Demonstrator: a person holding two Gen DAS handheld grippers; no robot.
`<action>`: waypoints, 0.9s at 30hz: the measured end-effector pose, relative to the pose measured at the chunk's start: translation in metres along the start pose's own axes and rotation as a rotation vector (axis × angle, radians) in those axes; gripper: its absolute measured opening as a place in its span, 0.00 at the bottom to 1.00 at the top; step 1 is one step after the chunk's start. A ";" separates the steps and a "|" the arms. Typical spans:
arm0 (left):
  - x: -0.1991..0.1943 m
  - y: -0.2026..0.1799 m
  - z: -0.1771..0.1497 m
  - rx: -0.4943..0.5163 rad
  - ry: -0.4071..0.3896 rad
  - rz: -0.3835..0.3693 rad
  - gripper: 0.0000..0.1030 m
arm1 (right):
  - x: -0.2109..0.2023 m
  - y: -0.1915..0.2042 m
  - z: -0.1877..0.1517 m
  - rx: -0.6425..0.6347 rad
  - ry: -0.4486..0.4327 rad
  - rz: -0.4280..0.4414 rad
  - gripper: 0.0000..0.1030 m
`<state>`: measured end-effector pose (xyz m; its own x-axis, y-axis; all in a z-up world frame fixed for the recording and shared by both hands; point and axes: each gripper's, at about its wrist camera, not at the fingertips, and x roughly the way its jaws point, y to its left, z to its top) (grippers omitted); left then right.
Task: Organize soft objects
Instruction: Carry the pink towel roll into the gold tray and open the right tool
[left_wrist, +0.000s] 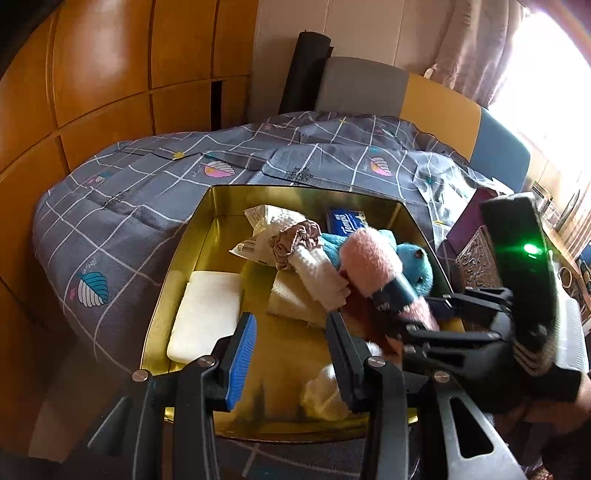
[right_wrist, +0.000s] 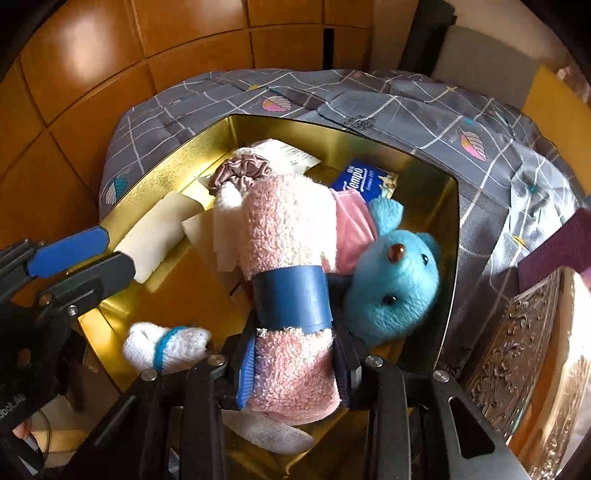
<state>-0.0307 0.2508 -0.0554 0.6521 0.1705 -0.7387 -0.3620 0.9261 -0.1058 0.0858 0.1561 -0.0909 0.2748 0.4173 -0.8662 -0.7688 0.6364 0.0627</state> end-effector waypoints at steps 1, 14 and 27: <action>-0.001 -0.001 0.000 0.003 -0.003 0.000 0.38 | 0.003 -0.001 0.000 0.013 -0.005 -0.016 0.34; -0.010 -0.007 0.001 0.015 -0.020 0.001 0.38 | -0.034 -0.006 -0.007 0.084 -0.109 0.005 0.65; -0.010 -0.009 0.001 0.019 -0.018 0.003 0.38 | -0.027 0.005 -0.003 -0.011 -0.104 -0.078 0.22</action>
<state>-0.0336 0.2412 -0.0466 0.6630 0.1788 -0.7269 -0.3510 0.9319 -0.0909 0.0735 0.1461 -0.0686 0.3920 0.4327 -0.8119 -0.7491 0.6623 -0.0087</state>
